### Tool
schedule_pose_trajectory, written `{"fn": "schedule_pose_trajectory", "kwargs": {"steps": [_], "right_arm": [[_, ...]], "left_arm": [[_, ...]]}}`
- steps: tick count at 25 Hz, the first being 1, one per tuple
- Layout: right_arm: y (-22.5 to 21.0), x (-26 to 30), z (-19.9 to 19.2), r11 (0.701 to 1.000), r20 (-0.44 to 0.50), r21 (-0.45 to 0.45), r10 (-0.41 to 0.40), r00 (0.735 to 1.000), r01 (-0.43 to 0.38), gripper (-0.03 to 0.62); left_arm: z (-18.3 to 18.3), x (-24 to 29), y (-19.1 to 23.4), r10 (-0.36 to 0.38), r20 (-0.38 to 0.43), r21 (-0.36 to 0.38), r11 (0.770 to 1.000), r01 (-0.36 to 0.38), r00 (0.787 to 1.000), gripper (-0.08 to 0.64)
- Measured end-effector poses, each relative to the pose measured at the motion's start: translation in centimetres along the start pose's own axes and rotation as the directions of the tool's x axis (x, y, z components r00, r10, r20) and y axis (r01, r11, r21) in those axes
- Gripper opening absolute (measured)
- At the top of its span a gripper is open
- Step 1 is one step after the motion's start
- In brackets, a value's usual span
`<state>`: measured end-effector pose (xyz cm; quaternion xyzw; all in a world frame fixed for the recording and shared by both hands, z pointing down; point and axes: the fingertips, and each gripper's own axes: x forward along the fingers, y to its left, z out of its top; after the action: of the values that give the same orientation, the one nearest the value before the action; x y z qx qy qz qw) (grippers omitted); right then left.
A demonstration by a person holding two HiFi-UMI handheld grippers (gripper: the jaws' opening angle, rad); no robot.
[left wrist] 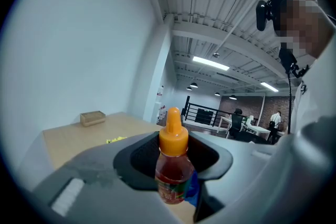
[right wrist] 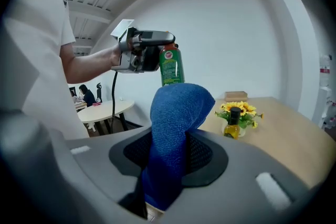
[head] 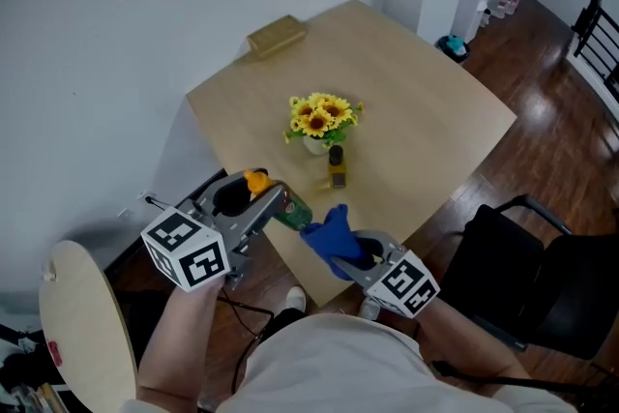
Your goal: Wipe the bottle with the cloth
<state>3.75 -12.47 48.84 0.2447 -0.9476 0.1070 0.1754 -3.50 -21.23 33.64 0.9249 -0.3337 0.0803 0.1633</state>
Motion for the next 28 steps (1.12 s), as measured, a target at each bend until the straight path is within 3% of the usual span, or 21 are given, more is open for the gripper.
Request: {"fn": "schedule_pose_trajectory", "kwargs": {"steps": [3,7,9,12,16,21,24,28], "right_arm": [[1.8,-0.5,3.5,0.998,0.051,-0.063,0.000,0.999,0.003,0.155],[6.0,0.3,9.1,0.982,0.102,-0.187,0.058,0.993,-0.038,0.155],[7.4,1.7,10.2,0.977,0.122,-0.205,0.081,0.989,-0.055,0.155],[7.4,4.2,8.4,0.985,0.105,-0.164,0.069,0.992,-0.052,0.155],[6.2,5.9,3.1,0.997,-0.005,-0.066,0.035,0.999,-0.036,0.155],[4.5,5.1,-0.9,0.999,-0.091,0.018,-0.032,0.995,0.034,0.155],[2.8,3.5,0.5,0.993,-0.067,0.038,-0.107,0.992,0.109,0.155],[1.9,1.6,8.8,0.983,0.072,-0.025,-0.180,0.981,0.182,0.155]], "left_arm": [[-0.3,-0.3,0.7,0.004,-0.006,0.003,1.000,-0.004,1.000,0.161],[-0.8,-0.4,1.3,0.003,-0.016,-0.003,1.000,-0.003,1.000,0.161],[-0.9,-0.5,1.0,-0.014,-0.014,-0.007,1.000,0.014,1.000,0.161],[-0.7,-0.9,0.6,-0.036,-0.005,-0.005,0.999,0.036,0.999,0.161],[0.2,-2.2,1.0,-0.043,0.010,0.029,0.999,0.042,0.999,0.161],[0.9,-3.9,1.6,-0.068,0.034,0.030,0.997,0.067,0.997,0.161],[1.0,-5.0,2.0,-0.083,0.022,0.050,0.995,0.082,0.996,0.161],[-0.1,-6.2,2.2,-0.127,-0.010,0.066,0.990,0.128,0.992,0.161]]}}
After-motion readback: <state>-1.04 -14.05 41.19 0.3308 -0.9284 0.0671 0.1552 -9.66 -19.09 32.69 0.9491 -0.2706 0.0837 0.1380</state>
